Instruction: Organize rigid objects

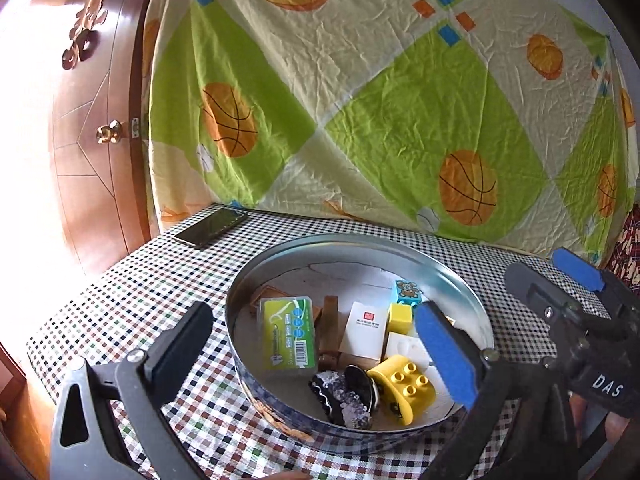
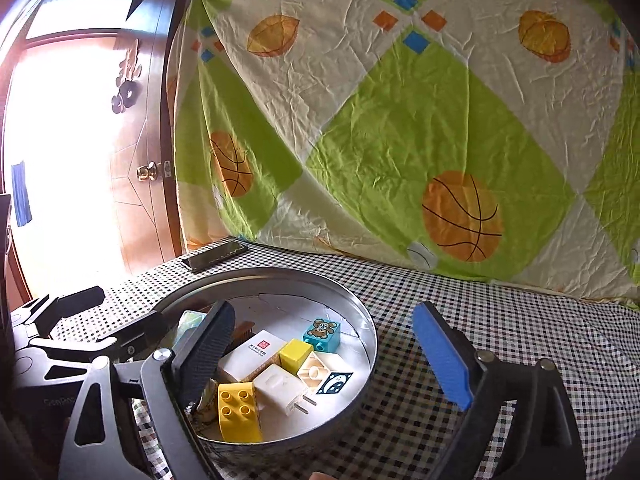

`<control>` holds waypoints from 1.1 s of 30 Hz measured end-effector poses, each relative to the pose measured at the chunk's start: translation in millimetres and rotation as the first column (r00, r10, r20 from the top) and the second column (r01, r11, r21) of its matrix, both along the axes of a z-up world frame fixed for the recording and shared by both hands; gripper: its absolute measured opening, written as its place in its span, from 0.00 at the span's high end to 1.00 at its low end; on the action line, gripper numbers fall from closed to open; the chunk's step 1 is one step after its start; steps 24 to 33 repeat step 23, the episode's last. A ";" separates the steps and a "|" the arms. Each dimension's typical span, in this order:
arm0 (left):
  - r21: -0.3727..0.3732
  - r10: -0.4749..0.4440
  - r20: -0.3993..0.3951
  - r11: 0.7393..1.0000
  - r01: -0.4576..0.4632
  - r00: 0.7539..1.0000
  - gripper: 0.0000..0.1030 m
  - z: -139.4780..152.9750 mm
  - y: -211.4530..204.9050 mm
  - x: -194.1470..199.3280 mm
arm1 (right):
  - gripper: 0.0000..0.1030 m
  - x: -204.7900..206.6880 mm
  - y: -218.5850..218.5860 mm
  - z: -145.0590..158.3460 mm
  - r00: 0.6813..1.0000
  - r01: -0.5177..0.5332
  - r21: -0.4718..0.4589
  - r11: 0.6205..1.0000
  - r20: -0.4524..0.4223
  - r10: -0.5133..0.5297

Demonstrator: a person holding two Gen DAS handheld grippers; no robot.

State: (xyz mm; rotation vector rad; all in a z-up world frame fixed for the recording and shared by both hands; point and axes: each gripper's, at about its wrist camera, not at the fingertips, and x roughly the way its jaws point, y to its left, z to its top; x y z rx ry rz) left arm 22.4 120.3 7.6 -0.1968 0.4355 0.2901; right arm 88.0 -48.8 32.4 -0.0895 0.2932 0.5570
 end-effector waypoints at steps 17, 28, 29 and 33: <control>0.005 0.062 -0.002 0.998 -0.062 0.998 0.00 2.9 14.7 -7.7 | 0.06 -10.6 7.8 3.2 0.999 -0.032 0.002 1.000 0.002 0.032; 0.012 0.055 0.001 0.998 -0.055 0.998 0.00 2.6 11.3 -7.2 | 0.06 -13.1 8.7 2.4 0.999 -0.036 -0.003 0.999 0.005 0.036; 0.012 0.055 0.001 0.998 -0.055 0.998 0.00 2.6 11.3 -7.2 | 0.06 -13.1 8.7 2.4 0.999 -0.036 -0.003 0.999 0.005 0.036; 0.012 0.055 0.001 0.998 -0.055 0.998 0.00 2.6 11.3 -7.2 | 0.06 -13.1 8.7 2.4 0.999 -0.036 -0.003 0.999 0.005 0.036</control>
